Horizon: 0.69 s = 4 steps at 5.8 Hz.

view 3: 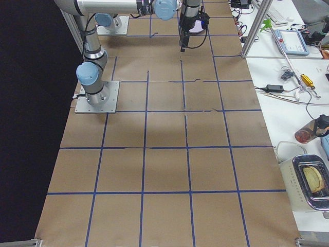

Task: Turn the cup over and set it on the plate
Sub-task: 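Move the left gripper down toward the white faceted cup lying on its side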

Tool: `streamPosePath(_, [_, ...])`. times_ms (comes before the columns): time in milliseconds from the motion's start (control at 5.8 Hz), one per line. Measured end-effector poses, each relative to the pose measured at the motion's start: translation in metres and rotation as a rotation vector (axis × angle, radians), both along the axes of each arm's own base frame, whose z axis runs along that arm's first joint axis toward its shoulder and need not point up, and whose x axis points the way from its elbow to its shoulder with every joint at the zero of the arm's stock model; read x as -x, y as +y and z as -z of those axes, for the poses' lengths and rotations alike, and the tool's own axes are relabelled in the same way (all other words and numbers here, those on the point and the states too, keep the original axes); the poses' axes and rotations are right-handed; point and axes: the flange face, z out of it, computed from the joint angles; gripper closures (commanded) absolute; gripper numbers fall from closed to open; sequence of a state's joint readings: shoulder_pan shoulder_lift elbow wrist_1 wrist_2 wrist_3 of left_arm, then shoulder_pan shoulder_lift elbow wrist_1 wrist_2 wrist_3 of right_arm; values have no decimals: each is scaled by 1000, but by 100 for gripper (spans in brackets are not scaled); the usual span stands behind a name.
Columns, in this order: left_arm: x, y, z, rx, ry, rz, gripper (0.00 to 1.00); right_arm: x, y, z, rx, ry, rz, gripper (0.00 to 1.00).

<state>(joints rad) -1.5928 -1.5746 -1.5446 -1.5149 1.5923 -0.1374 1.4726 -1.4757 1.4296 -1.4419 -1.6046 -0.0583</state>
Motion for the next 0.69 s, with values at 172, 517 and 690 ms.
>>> streamPosePath(172, [-24,-9,1,-1,8,-2,0,0,0,0,0,0,0,0])
streamPosePath(517, [-154,-27,2,3,53,27,0,0,0,0,0,0,0,0])
streamPosePath(690, [-240,-21,6,5,45,69,0,0,0,0,0,0,0,0])
